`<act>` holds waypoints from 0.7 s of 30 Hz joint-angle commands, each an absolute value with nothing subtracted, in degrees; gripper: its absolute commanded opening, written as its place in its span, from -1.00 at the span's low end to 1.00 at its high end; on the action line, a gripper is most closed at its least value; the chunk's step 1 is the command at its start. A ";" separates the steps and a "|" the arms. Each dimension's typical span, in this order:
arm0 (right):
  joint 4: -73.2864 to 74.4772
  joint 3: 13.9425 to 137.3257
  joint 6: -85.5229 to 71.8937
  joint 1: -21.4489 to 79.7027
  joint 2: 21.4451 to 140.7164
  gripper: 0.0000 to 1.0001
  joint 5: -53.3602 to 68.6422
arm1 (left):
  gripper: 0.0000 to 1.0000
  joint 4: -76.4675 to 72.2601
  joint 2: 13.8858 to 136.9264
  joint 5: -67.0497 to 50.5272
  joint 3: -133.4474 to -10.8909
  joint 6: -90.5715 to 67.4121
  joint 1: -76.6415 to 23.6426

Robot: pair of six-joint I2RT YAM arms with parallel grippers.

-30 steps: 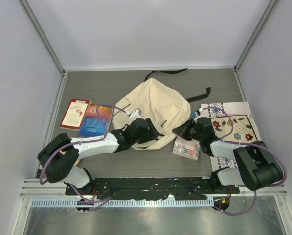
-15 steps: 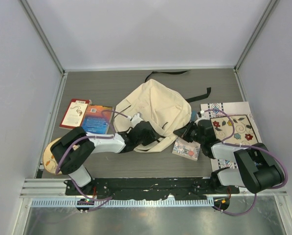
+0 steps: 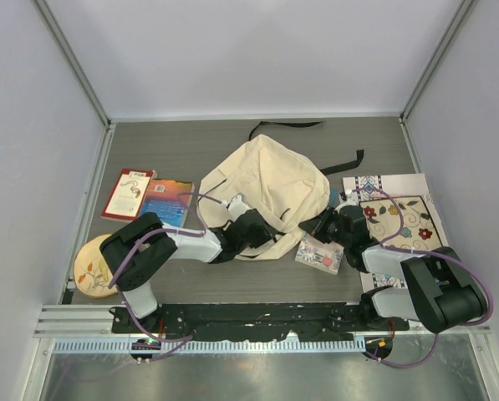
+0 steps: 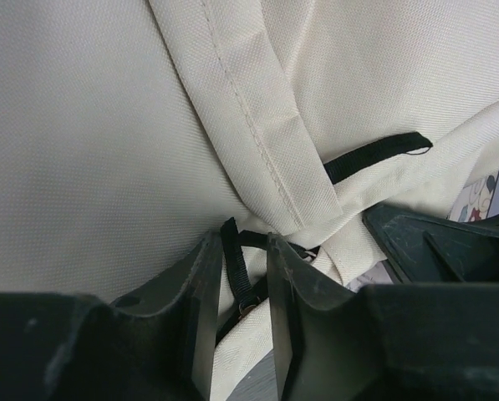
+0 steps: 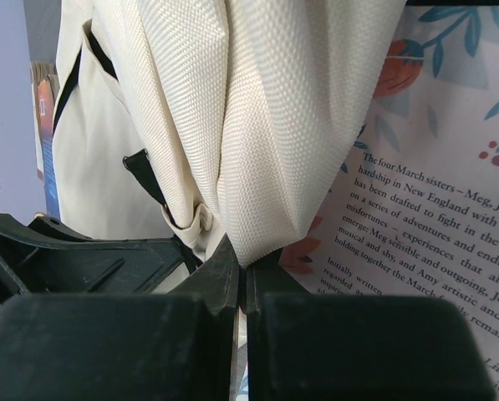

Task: Pack the student bag
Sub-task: Unzip the student bag at the center of the board.

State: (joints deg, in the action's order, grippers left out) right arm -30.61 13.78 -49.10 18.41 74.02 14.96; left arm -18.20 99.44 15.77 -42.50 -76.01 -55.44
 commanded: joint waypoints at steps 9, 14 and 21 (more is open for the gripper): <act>-28.83 12.74 -47.64 19.07 72.42 -0.98 15.29 | -0.57 -6.95 104.15 19.51 -44.47 -73.39 -59.68; -28.57 13.01 -47.81 19.07 72.86 -0.99 15.12 | -0.93 -6.06 104.41 20.04 -45.79 -72.33 -60.47; -28.57 13.53 -49.48 19.07 73.21 -0.98 13.19 | -1.00 -4.84 100.64 21.88 -44.48 -70.93 -60.65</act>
State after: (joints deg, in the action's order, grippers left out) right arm -30.30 13.28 -48.69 18.33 73.01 13.76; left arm -12.38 100.82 23.99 -45.98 -73.23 -59.18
